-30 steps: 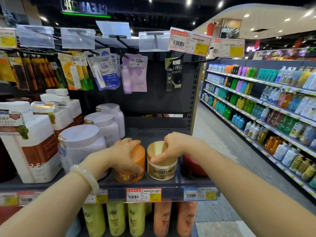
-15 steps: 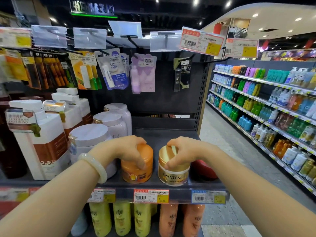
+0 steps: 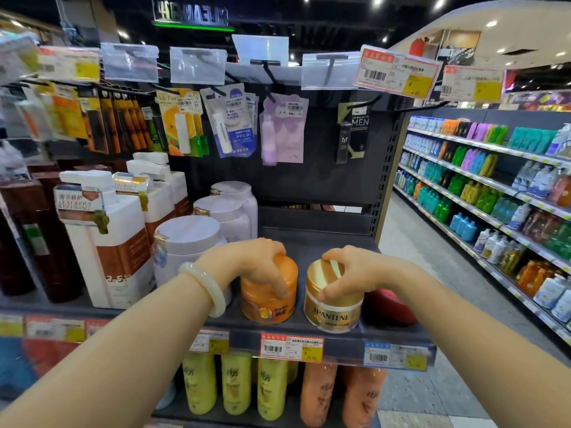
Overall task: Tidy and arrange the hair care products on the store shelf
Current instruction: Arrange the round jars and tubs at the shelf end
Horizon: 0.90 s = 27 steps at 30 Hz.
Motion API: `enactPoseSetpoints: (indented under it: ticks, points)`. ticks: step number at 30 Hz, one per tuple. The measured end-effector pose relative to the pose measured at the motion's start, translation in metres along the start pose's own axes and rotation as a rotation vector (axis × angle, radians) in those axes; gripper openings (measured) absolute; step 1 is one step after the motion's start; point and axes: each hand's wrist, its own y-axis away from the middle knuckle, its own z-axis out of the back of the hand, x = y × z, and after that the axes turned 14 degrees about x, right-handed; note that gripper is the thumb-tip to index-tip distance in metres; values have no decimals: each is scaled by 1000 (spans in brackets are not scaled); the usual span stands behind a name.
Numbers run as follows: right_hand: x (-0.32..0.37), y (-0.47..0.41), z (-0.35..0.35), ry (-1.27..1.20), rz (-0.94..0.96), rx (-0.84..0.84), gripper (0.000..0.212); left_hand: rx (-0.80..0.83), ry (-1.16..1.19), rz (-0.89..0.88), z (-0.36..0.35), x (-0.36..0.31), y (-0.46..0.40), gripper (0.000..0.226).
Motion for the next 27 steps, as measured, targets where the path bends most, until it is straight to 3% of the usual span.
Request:
enactPoseSetpoints:
  ticks: [6,9,11,14,19,25,27]
  points:
    - [-11,3,5,-25,33,16,98,10,-53,-30,-1,1,-2,103]
    - [-39,21,22,-154,30,-62,103,-69,-29,-190,-4,-16,0,113]
    - [-63,33,28,-148,-79,-11,104,-97,-2,-258,-10,-35,0,114]
    - [-87,41,17,-173,-179,67,101,-98,-80,-244,-18,-58,-9,111]
    - [-103,39,-2,-246,-140,-99,82,-129,-140,-199,-22,-75,-21,94]
    - [-97,36,-1,-220,-151,-64,97,-112,-121,-173,-23,-75,-28,97]
    - [-94,32,0,-125,-232,-98,91,-102,-110,-170,-24,-73,-30,101]
